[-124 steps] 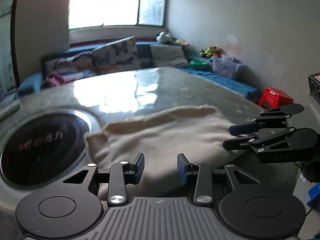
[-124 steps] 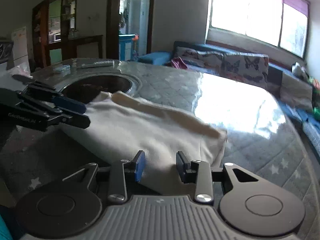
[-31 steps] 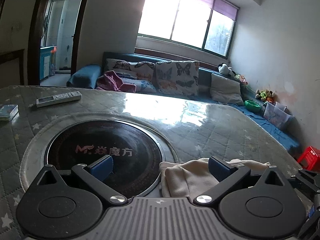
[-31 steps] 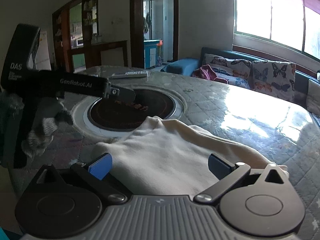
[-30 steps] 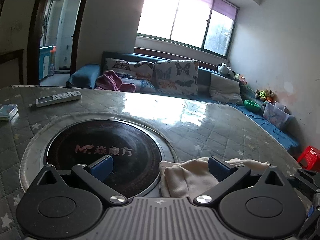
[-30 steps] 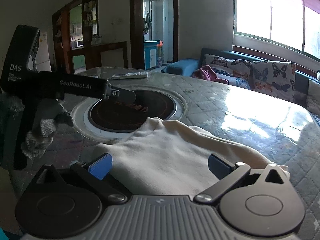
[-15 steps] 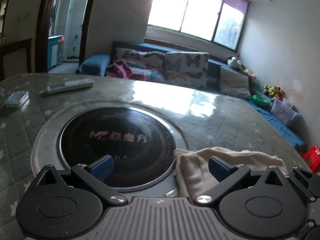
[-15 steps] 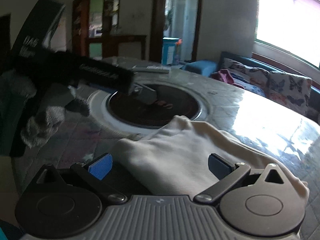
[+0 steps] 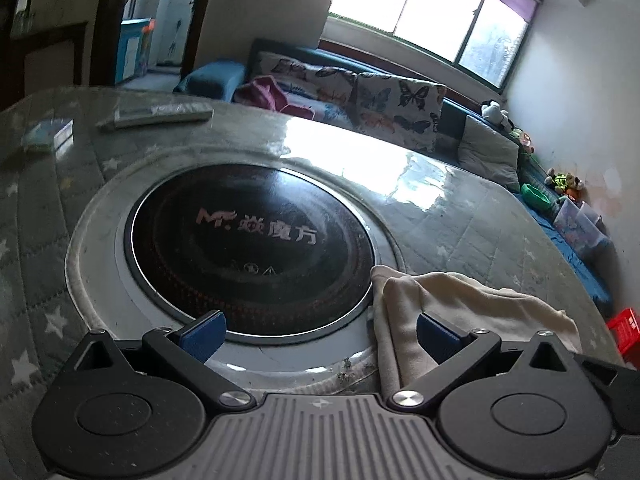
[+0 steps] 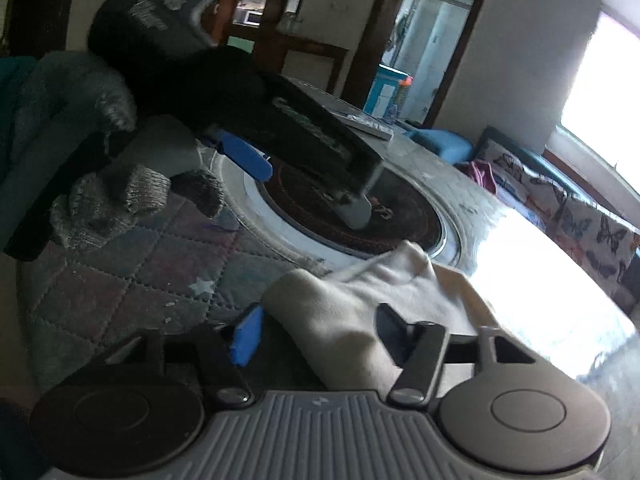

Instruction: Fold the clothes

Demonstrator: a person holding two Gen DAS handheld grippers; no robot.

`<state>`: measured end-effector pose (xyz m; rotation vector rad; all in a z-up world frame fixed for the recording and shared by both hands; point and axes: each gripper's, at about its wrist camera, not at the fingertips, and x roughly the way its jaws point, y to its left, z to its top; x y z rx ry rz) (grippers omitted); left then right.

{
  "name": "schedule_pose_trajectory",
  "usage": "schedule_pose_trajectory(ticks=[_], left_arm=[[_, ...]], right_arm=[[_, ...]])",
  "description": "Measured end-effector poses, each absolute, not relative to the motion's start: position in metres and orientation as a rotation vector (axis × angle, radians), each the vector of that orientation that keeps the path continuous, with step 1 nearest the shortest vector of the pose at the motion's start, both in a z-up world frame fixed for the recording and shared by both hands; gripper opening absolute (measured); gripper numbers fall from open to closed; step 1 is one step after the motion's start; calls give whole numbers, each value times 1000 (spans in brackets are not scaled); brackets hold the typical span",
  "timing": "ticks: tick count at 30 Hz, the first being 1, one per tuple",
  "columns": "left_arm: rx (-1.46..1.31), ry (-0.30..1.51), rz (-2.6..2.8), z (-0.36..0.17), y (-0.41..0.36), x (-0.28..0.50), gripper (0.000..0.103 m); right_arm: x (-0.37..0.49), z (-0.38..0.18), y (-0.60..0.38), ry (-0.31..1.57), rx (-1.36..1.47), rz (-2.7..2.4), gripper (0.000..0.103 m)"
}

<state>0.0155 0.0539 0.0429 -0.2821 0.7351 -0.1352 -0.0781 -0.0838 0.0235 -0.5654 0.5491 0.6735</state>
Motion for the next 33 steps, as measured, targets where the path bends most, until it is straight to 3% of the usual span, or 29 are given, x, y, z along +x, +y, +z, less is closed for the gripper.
schedule_pose_trajectory(ticks=[2, 4, 10, 22, 31, 33], left_arm=[[-304, 745, -137, 43, 53, 16, 103], [-326, 755, -140, 42, 52, 16, 103], [-435, 820, -159, 38, 51, 21, 103], [-632, 914, -239, 32, 41, 38, 102], [-764, 960, -270, 21, 38, 47, 66], [-794, 971, -270, 16, 40, 48, 46]], right_arm=[[-78, 23, -82, 539, -583, 670, 47], [-77, 23, -82, 543, -571, 686, 32], [-70, 35, -96, 546, -446, 701, 13], [-54, 61, -146, 559, -153, 722, 7], [-58, 63, -165, 547, -99, 759, 6], [-60, 62, -166, 546, -93, 768, 6]])
